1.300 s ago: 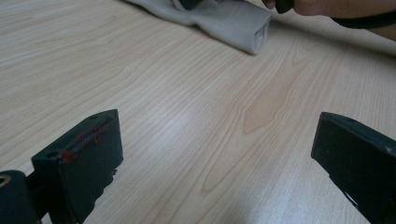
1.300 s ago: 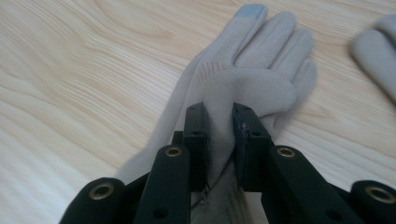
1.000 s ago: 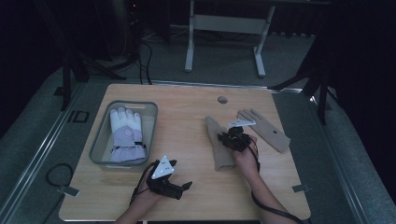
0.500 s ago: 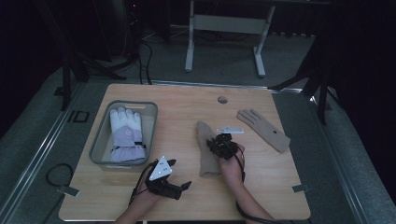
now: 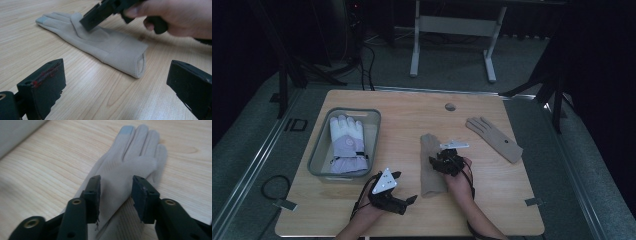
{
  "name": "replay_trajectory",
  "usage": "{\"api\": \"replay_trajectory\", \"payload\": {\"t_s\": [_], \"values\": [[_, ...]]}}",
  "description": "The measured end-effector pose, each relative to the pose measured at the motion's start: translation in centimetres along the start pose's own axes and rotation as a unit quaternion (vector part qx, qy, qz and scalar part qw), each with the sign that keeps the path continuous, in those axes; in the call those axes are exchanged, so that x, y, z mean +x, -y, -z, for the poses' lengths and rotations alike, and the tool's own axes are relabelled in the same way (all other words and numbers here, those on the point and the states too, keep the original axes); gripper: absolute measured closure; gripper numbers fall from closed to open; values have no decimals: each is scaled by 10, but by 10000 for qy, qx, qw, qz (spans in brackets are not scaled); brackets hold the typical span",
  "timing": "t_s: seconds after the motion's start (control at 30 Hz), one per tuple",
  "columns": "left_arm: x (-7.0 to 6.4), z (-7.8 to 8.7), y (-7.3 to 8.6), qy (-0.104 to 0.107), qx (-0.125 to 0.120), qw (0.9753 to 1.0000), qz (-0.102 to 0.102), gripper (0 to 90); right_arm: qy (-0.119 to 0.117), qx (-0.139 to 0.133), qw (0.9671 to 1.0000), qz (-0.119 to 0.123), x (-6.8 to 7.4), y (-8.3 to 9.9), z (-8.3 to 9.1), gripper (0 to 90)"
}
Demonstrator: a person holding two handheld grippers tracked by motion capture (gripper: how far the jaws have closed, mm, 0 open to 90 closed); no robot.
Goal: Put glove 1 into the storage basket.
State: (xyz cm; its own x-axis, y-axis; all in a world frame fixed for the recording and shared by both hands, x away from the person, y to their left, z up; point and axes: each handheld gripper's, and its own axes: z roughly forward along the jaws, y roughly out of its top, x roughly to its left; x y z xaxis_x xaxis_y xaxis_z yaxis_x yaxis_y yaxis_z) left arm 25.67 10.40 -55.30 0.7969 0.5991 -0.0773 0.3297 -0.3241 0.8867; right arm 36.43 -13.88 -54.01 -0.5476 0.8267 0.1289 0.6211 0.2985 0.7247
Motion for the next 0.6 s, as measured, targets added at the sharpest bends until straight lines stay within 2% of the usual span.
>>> {"api": "replay_trajectory", "payload": {"t_s": [0.1,0.17,0.23,0.4,0.5,0.6], "values": [[0,0,0,19,-4,10000,9,22,-95,-145,9998,60,-6,-3,13,525],[0,0,0,24,9,10000,-7,22,-53,-295,9993,238,-12,-5,23,528],[0,0,1,40,-1,10000,-2,22,19,-417,9986,318,-23,-6,34,537],[-1,-1,0,51,8,10000,-1,22,526,-488,9974,21,-64,-5,54,560],[-1,-1,0,67,18,10000,4,22,976,-432,9941,-200,-93,-2,62,565],[-1,-2,0,77,21,10000,6,22,1197,-408,9914,-340,-123,0,67,564]]}}
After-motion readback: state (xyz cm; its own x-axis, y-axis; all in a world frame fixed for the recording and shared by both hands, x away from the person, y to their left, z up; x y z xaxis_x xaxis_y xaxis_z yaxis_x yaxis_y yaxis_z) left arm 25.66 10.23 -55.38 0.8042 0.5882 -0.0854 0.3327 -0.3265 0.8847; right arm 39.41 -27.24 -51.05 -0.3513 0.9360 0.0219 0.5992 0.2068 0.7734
